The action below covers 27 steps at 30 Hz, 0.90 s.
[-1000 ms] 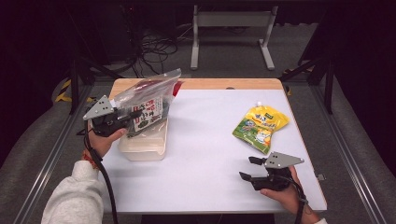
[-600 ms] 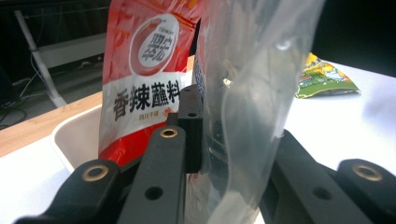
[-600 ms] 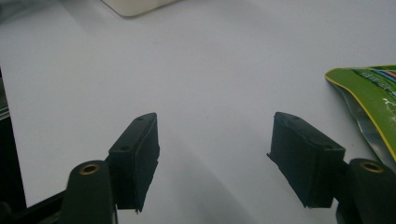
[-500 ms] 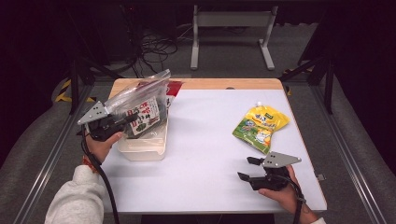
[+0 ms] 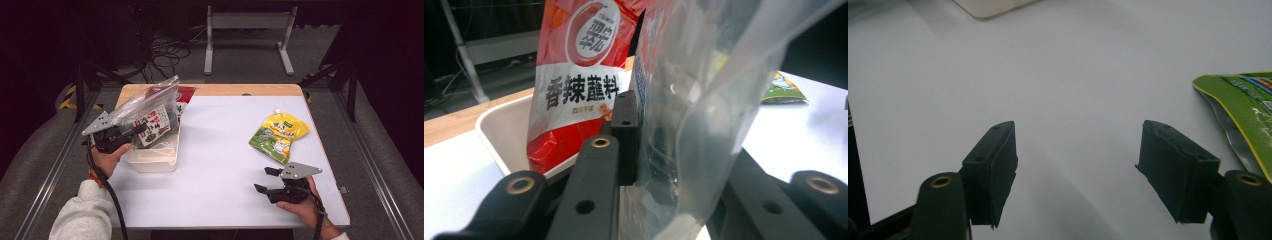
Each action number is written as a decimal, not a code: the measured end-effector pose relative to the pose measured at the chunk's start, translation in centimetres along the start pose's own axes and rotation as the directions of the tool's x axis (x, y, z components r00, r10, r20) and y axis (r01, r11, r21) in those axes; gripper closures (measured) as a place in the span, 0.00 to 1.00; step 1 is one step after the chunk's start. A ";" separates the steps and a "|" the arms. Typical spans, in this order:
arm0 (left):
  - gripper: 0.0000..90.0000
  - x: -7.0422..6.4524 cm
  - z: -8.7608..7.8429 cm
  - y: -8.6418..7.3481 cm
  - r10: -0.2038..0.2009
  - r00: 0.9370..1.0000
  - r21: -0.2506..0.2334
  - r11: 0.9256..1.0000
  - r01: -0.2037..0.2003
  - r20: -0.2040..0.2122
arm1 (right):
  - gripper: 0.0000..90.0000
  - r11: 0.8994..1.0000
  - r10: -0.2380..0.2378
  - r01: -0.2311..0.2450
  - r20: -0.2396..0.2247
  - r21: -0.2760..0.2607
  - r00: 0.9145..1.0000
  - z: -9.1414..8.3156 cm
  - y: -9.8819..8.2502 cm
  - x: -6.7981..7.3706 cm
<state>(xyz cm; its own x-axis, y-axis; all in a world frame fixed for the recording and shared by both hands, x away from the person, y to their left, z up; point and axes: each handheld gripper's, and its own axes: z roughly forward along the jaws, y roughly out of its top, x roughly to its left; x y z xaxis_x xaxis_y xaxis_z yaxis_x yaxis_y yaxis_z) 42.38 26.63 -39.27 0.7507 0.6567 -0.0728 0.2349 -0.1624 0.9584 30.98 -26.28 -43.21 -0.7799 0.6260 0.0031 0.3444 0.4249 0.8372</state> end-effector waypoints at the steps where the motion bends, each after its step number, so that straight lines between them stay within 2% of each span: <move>1: 0.83 0.1 -0.1 -0.1 -0.009 1.000 -0.004 1.000 0.009 -0.006 | 0.35 1.000 0.001 -0.001 0.000 -0.003 1.000 -0.1 0.0 0.0; 3: 0.81 0.1 -0.2 -0.2 -0.021 1.000 -0.014 1.000 0.021 -0.013 | 0.35 1.000 0.004 -0.004 0.005 -0.008 1.000 -0.2 0.0 -0.1; 7: 0.78 -0.3 -0.3 -0.2 -0.004 0.999 -0.009 1.000 0.004 -0.038 | 0.35 1.000 0.008 -0.007 0.010 -0.011 1.000 -0.4 0.0 -0.2; 9: 0.75 -0.5 -0.5 -0.2 0.003 0.998 -0.009 1.000 -0.004 -0.069 | 0.35 1.000 0.008 -0.008 0.013 -0.010 1.000 -0.4 0.0 -0.2; 11: 0.72 -0.5 -0.6 -0.2 -0.003 0.997 -0.015 1.000 0.002 -0.074 | 0.35 1.000 0.004 -0.003 0.017 -0.012 1.000 -0.5 0.0 -0.2; 13: 0.68 -0.7 -1.1 -0.4 -0.009 0.995 -0.026 1.000 0.007 -0.097 | 0.35 1.000 0.004 -0.004 0.019 -0.016 1.000 -0.6 0.0 -0.2; 15: 0.67 -0.7 -1.3 -0.4 -0.012 0.996 -0.029 1.000 0.009 -0.094 | 0.35 1.000 0.005 -0.004 0.021 -0.017 1.000 -0.6 0.0 -0.2; 16: 0.65 -0.8 -1.6 -0.6 -0.009 0.994 -0.029 1.000 0.006 -0.113 | 0.35 1.000 0.006 -0.006 0.024 -0.018 1.000 -0.7 0.1 -0.3; 18: 0.65 -0.8 -1.8 -0.7 -0.009 0.994 -0.027 1.000 0.006 -0.112 | 0.35 1.000 0.007 -0.006 0.027 -0.018 1.000 -0.7 0.1 -0.3; 21: 0.64 -1.1 -2.1 -1.0 0.011 0.991 -0.014 1.000 -0.013 -0.130 | 0.36 1.000 0.008 -0.007 0.032 -0.020 0.999 -0.8 0.1 -0.4; 27: 0.62 -1.5 -2.6 -1.1 0.026 0.989 -0.004 1.000 -0.027 -0.146 | 0.36 1.000 0.003 -0.002 0.036 -0.023 0.999 -0.8 0.1 -0.5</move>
<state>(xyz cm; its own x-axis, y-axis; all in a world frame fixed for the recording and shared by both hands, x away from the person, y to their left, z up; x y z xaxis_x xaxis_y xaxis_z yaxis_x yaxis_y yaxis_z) 39.38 27.74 -39.48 0.6582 0.7528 -0.0066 0.2125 -0.1774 0.9609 30.96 -27.06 -42.66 -0.7593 0.6505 -0.0141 0.3340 0.4082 0.8496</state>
